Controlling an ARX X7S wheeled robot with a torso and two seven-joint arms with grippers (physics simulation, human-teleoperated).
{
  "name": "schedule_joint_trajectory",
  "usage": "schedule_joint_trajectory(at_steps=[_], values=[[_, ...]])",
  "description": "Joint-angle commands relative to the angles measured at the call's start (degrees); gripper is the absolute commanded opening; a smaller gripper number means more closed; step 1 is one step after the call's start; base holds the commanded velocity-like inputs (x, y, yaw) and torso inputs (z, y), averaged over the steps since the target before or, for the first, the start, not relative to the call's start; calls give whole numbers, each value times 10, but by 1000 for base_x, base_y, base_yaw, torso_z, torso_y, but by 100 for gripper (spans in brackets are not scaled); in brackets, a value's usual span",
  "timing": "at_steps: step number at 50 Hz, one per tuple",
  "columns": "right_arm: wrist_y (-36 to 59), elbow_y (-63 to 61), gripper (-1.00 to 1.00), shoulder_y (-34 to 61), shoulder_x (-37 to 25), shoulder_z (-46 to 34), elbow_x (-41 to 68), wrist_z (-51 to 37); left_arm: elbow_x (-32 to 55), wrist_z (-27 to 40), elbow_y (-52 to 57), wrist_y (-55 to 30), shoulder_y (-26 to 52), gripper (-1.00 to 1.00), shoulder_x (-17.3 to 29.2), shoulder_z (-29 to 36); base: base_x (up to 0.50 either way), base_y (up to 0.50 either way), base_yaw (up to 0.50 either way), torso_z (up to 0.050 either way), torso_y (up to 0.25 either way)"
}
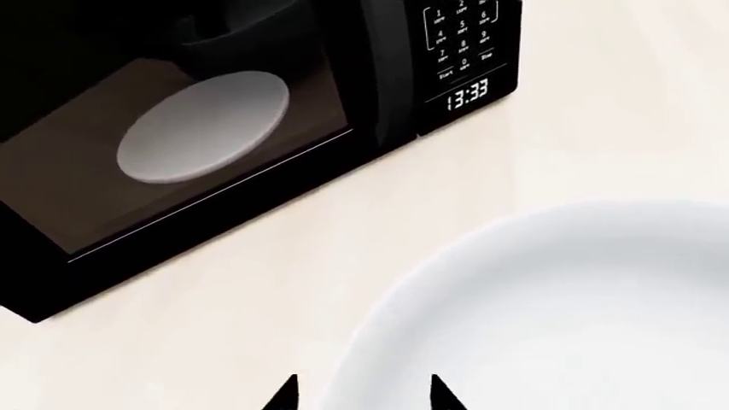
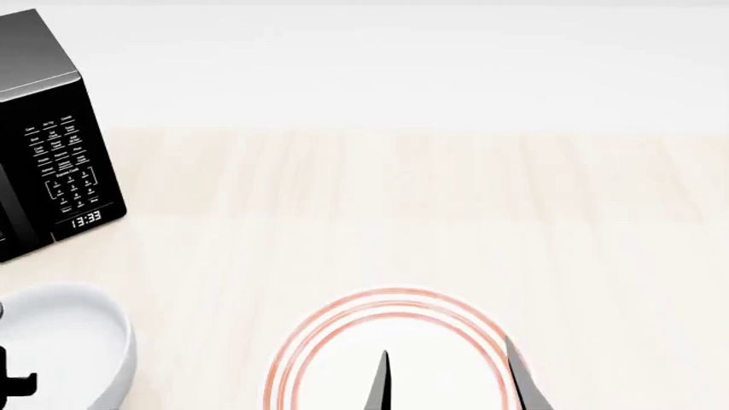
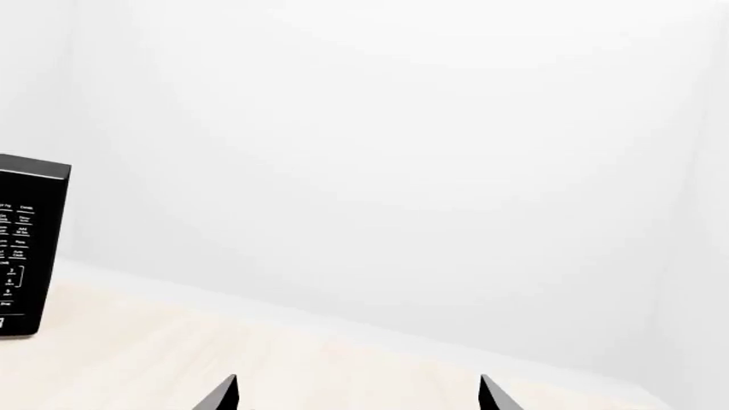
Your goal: Pick up the white bowl and put it on the plate.
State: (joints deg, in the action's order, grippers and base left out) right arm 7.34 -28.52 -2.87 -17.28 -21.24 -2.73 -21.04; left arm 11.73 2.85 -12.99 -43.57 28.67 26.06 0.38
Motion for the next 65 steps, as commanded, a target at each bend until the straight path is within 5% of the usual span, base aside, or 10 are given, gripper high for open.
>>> schedule_joint_trajectory(at_steps=[1, 65], values=[[-1, 3, 100, 2, 10, 12, -10, 10, 10, -14, -14, 4, -4, -100, -18, -12, 0, 0, 0, 0, 0], [-7, 12, 100, 6, -1, -2, -2, -1, 119, 44, 187, -101, 14, -100, -63, -133, 0, 0, 0, 0, 0]])
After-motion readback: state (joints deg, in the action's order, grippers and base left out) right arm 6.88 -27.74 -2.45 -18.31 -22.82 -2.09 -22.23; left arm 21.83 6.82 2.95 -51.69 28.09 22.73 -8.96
